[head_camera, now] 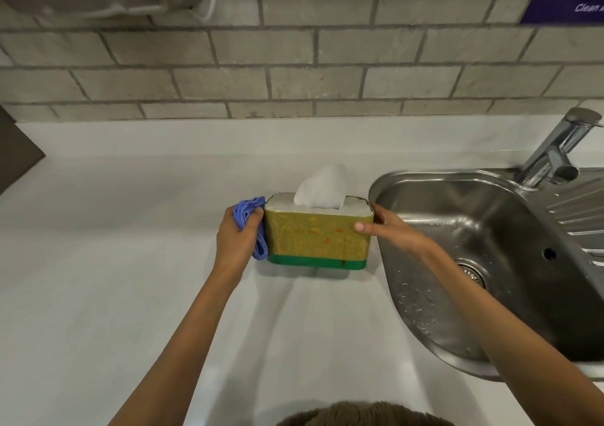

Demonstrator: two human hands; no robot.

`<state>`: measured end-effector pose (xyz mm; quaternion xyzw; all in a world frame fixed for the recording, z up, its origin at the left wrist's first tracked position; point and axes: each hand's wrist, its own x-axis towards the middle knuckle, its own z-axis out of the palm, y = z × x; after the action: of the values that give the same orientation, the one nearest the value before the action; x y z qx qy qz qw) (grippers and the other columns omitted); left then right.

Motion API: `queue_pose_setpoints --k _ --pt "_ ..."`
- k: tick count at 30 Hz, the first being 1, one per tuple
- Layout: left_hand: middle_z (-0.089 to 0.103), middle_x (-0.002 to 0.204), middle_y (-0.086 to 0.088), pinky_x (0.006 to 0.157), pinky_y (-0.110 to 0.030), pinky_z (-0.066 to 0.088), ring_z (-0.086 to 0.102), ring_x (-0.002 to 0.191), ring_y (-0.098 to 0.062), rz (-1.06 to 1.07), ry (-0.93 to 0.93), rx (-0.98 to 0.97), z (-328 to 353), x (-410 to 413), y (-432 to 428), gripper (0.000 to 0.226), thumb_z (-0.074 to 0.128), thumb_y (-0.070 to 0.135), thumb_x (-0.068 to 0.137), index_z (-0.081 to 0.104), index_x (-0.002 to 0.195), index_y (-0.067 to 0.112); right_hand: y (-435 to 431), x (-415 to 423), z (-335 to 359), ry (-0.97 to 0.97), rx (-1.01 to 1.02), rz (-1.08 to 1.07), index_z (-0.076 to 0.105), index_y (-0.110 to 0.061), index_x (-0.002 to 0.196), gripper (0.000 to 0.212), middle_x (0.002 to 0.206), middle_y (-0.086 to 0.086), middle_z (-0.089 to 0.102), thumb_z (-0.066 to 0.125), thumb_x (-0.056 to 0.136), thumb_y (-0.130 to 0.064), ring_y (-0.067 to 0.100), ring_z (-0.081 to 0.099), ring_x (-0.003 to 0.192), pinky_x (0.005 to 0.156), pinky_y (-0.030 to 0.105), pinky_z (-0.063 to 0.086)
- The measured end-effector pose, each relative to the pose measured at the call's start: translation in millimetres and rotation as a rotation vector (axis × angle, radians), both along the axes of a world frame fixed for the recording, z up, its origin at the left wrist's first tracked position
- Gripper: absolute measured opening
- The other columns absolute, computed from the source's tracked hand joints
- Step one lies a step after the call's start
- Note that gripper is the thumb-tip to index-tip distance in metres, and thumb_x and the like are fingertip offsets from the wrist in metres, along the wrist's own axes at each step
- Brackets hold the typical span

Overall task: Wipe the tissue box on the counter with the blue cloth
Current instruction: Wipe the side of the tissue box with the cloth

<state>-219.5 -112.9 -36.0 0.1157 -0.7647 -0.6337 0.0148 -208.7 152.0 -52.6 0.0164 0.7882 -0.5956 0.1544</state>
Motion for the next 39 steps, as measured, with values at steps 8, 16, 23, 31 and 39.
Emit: queue_pose_setpoints --k 8,16,23,31,39 --pt "0.061 0.104 -0.002 0.080 -0.024 0.048 0.059 0.088 -0.007 0.290 0.149 0.169 -1 22 -4 0.031 0.048 0.033 0.095 0.054 0.118 0.012 -5 -2 8 -0.003 -0.014 -0.049 0.053 -0.030 0.111 0.066 0.107 -0.017 0.063 0.067 0.052 -0.055 -0.007 0.061 0.095 0.070 0.003 0.048" --pt "0.059 0.131 -0.017 0.110 -0.057 0.027 0.052 0.122 -0.027 -0.046 0.757 -0.438 10 34 41 0.053 0.050 0.021 0.080 0.052 0.129 0.001 -3 -5 6 -0.016 -0.008 -0.029 0.057 -0.035 0.101 0.055 0.105 -0.018 0.065 0.068 0.051 -0.056 -0.005 0.061 0.096 0.076 0.011 0.050" --pt "0.045 0.144 -0.021 0.103 -0.061 0.032 0.026 0.137 -0.030 -0.194 0.731 -0.798 -29 33 59 0.062 0.049 0.043 0.083 0.041 0.136 0.013 1 -5 3 -0.017 0.006 -0.041 0.053 -0.026 0.119 0.066 0.114 -0.009 0.061 0.078 0.061 -0.043 0.004 0.060 0.102 0.085 0.014 0.050" --pt "0.053 0.139 -0.013 0.087 -0.050 0.044 0.039 0.127 -0.028 -0.138 0.694 -0.867 -21 29 58 0.059 0.048 0.045 0.079 0.052 0.132 0.018 3 19 3 0.057 0.029 -0.054 0.018 -0.020 0.150 0.103 0.155 0.006 0.028 0.065 0.064 -0.053 0.017 0.032 0.139 0.113 0.034 0.031" --pt "0.053 0.139 -0.013 0.091 -0.049 0.042 0.047 0.126 -0.036 -0.130 0.669 -0.819 -15 32 60 0.058 0.046 0.044 0.082 0.055 0.130 0.013 -6 28 -11 0.507 0.494 0.051 0.006 -0.032 0.148 0.125 0.158 -0.005 0.017 0.088 0.053 -0.035 0.004 0.025 0.138 0.108 0.012 0.022"
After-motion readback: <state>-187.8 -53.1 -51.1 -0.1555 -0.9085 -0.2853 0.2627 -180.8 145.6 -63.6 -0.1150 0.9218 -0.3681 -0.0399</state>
